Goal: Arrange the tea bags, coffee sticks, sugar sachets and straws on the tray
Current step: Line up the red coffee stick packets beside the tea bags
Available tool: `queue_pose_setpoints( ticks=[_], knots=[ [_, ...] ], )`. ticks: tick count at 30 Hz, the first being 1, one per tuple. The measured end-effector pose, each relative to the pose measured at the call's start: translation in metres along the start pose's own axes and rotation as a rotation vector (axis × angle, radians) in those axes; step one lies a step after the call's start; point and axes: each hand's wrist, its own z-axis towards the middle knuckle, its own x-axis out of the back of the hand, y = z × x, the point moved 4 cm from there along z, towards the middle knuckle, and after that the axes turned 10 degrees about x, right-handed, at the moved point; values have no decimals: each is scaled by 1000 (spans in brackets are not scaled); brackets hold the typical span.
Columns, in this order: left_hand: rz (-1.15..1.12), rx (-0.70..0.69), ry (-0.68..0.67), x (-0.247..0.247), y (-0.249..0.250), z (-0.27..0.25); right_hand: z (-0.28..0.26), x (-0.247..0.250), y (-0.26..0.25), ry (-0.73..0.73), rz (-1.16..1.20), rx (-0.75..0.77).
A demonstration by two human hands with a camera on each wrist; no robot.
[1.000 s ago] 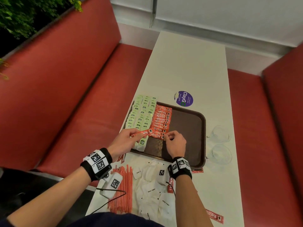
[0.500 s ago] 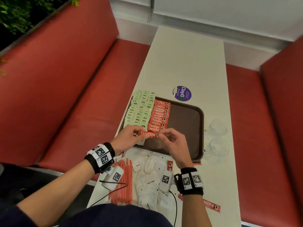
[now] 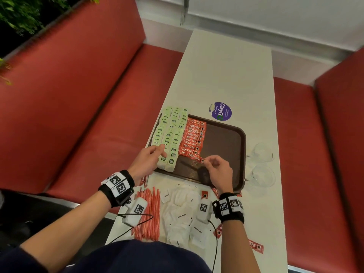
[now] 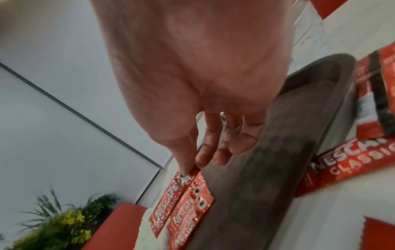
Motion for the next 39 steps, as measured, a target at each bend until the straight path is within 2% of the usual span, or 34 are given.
queue_pose_setpoints(
  ticks=[12,27,33,35,37,39],
  knots=[
    [-85,53,-52,5,-2,-3,35,-38,21,-69,-173,-50],
    [-102,63,-84,-8,3,-6,26,-46,18,23,-296,-64],
    [-252,112,-123,-18,8,-3,18,-42,4,88,-303,-39],
    [-310,112,-140,-20,12,-3,13,-38,-12,109,-235,-3],
    [-370,92,-153,-24,18,-4,3,-36,-42,41,-93,74],
    [-453,59,-150,-26,25,-5,-17,-43,-79,-160,82,152]
  ],
)
